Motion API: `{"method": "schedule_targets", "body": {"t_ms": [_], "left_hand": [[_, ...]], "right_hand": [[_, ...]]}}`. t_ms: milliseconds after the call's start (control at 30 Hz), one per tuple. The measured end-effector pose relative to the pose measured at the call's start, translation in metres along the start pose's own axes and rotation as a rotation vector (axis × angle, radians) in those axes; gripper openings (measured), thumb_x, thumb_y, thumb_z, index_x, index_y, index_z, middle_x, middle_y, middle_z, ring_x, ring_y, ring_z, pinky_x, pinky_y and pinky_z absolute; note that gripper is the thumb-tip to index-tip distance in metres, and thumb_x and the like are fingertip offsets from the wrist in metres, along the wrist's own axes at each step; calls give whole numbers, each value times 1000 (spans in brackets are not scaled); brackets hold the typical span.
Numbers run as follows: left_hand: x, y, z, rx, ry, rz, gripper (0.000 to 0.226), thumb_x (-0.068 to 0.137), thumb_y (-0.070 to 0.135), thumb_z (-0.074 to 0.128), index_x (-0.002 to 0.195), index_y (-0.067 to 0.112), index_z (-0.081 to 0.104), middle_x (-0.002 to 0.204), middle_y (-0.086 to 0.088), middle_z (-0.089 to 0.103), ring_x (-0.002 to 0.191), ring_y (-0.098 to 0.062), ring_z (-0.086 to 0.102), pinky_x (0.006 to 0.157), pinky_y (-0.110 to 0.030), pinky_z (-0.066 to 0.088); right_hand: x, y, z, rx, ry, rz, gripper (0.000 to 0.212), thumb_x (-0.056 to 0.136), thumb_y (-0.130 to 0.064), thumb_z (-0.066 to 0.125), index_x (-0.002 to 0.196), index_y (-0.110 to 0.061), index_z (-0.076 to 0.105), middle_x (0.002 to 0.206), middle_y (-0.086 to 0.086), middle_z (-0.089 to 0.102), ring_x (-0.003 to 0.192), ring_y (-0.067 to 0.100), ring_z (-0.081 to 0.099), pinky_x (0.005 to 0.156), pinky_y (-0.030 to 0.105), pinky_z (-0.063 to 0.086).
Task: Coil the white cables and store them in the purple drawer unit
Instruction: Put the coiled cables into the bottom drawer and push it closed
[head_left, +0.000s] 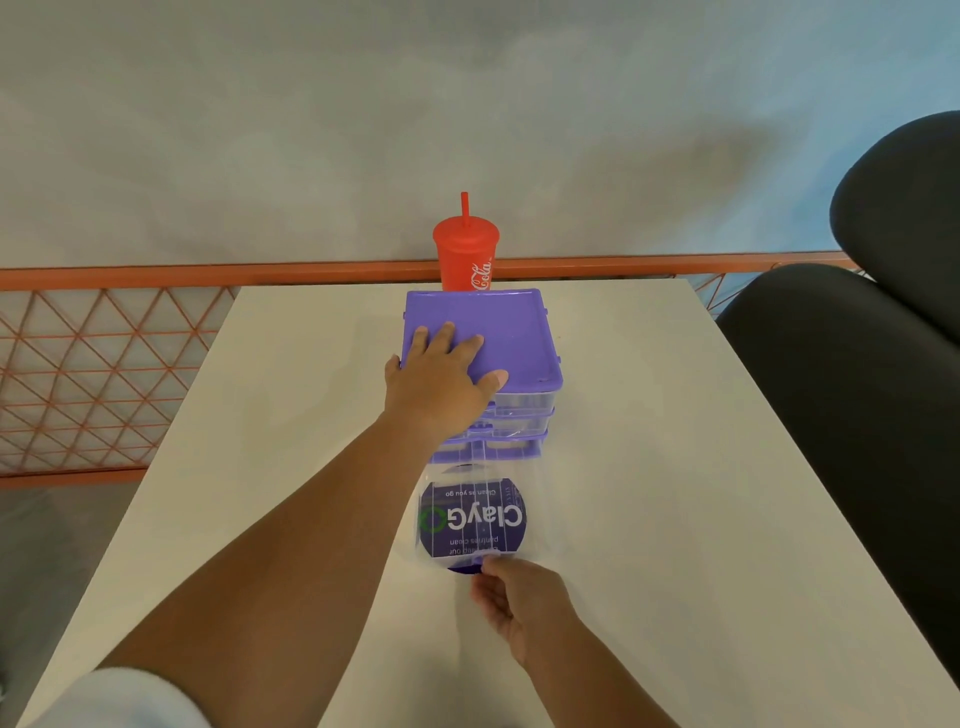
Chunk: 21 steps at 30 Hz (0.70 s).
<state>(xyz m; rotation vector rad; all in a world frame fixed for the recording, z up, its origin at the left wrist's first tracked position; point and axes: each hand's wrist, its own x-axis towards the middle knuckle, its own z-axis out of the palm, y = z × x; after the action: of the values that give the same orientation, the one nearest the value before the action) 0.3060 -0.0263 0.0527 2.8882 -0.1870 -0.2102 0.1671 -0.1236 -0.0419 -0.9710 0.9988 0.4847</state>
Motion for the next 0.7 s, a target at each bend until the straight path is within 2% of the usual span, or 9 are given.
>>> {"method": "schedule_targets", "body": {"t_ms": [133, 400, 467, 533, 600, 633, 700], "left_hand": [[-1, -2, 1, 0, -3, 5, 63, 92, 60, 28, 147, 33, 16, 158, 3, 5, 145, -24, -3, 114, -50, 11], [-3, -6, 3, 22, -2, 14, 62, 93, 58, 25, 147, 32, 13, 158, 3, 2, 145, -24, -6, 114, -51, 9], [-9, -8, 5, 55, 67, 54, 60, 94, 56, 20, 148, 32, 9, 158, 3, -2, 145, -23, -11, 114, -52, 4], [-17, -10, 5, 32, 184, 96, 60, 95, 53, 20, 149, 30, 5, 158, 3, -5, 144, -22, -15, 114, -51, -2], [-28, -11, 2, -51, 310, 114, 62, 95, 53, 25, 149, 27, 10, 158, 1, -1, 145, -23, -11, 114, -50, -1], [-39, -10, 1, -124, 382, 112, 64, 93, 52, 28, 148, 23, 16, 158, -2, 5, 145, -25, -5, 114, -49, 4], [-72, -7, 8, -350, 501, 108, 64, 88, 47, 38, 143, 16, 33, 149, -8, 30, 140, -26, 20, 110, -42, 25]], "right_hand": [[0, 1, 0, -24, 3, 34, 19, 78, 1, 68, 94, 0, 57, 86, 18, 64, 73, 22, 61, 53, 27, 56], [-1, 1, 1, -85, 16, 10, 24, 77, -4, 72, 96, -1, 57, 92, 19, 65, 77, 21, 62, 56, 27, 56], [-4, -2, 0, -122, -15, 21, 20, 78, -2, 69, 94, -1, 57, 88, 17, 63, 77, 19, 58, 57, 24, 54], [-9, -6, -4, -194, -82, 33, 13, 81, -2, 64, 93, -2, 60, 81, 13, 59, 68, 15, 53, 54, 20, 48], [-18, -9, -12, -360, -114, 10, 5, 84, -9, 61, 88, -6, 61, 76, 8, 58, 60, 11, 47, 54, 18, 39], [-22, -10, -17, -474, -115, -22, 5, 85, -13, 60, 84, -9, 60, 77, 6, 59, 59, 10, 47, 55, 18, 37], [-29, -9, -33, -677, -150, -90, 8, 88, -19, 59, 81, -15, 58, 85, 4, 59, 63, 8, 49, 59, 18, 38]]}}
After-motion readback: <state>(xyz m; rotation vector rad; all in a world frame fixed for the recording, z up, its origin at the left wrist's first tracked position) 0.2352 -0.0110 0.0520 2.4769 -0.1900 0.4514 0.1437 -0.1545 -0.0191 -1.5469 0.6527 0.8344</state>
